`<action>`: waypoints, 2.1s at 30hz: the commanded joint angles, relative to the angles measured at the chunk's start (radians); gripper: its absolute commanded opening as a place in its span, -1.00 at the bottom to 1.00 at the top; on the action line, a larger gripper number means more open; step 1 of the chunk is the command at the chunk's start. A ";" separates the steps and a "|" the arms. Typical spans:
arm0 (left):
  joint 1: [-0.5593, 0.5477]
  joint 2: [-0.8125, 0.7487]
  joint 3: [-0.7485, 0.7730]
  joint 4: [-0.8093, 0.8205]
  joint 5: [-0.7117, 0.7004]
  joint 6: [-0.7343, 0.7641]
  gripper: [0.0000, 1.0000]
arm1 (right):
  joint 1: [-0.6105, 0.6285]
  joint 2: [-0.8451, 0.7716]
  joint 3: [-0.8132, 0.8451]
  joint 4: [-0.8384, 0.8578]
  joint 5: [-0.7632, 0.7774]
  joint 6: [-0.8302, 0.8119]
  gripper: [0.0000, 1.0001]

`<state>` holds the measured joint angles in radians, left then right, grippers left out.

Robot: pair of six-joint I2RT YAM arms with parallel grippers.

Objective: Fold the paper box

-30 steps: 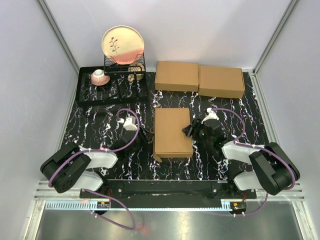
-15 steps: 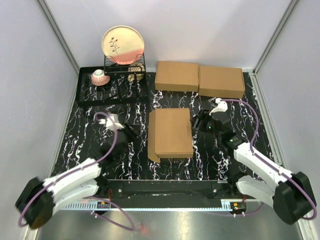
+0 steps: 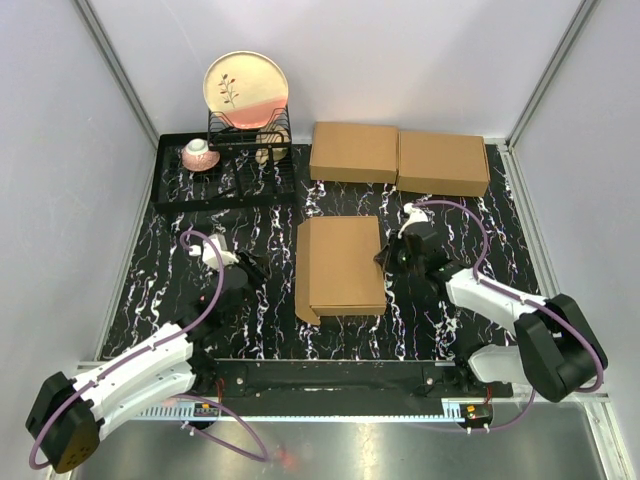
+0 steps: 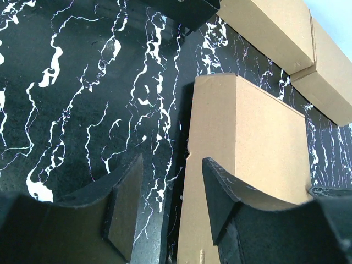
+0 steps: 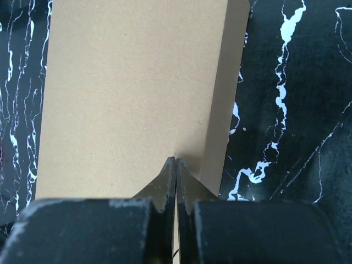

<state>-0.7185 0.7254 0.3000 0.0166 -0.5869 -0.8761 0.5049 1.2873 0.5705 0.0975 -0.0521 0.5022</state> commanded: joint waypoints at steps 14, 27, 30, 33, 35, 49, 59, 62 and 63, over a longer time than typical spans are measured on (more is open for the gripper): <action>0.004 0.003 -0.006 0.000 -0.016 -0.017 0.01 | 0.004 0.162 0.011 -0.053 0.136 0.096 -1.00; 0.002 -0.003 0.004 -0.014 -0.034 -0.017 0.01 | -0.034 0.309 -0.009 -0.036 0.163 0.243 -1.00; 0.004 -0.004 0.001 -0.014 -0.033 -0.017 0.01 | -0.035 0.340 -0.024 -0.012 0.156 0.277 -0.99; 0.002 0.000 -0.001 -0.012 -0.031 -0.017 0.01 | -0.035 0.342 -0.035 0.008 0.144 0.276 -0.99; 0.002 0.000 0.001 -0.010 -0.030 -0.017 0.01 | -0.035 0.304 -0.037 0.019 0.135 0.257 -1.00; 0.002 0.017 0.008 0.014 -0.008 -0.014 0.01 | -0.042 0.055 0.126 -0.146 0.233 0.085 -0.99; 0.002 0.025 0.005 0.011 0.002 -0.012 0.01 | -0.046 0.129 0.101 -0.134 0.209 0.104 -1.00; 0.002 0.028 0.010 0.014 0.006 -0.012 0.01 | -0.045 0.159 0.107 -0.174 0.222 0.125 -1.00; 0.002 0.032 0.013 0.016 0.006 -0.011 0.01 | -0.046 0.165 0.104 -0.185 0.236 0.137 -0.99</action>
<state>-0.7185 0.7486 0.2916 -0.0055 -0.5838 -0.8883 0.4641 1.3930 0.6846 0.0139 0.1440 0.6277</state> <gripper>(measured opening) 0.505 0.009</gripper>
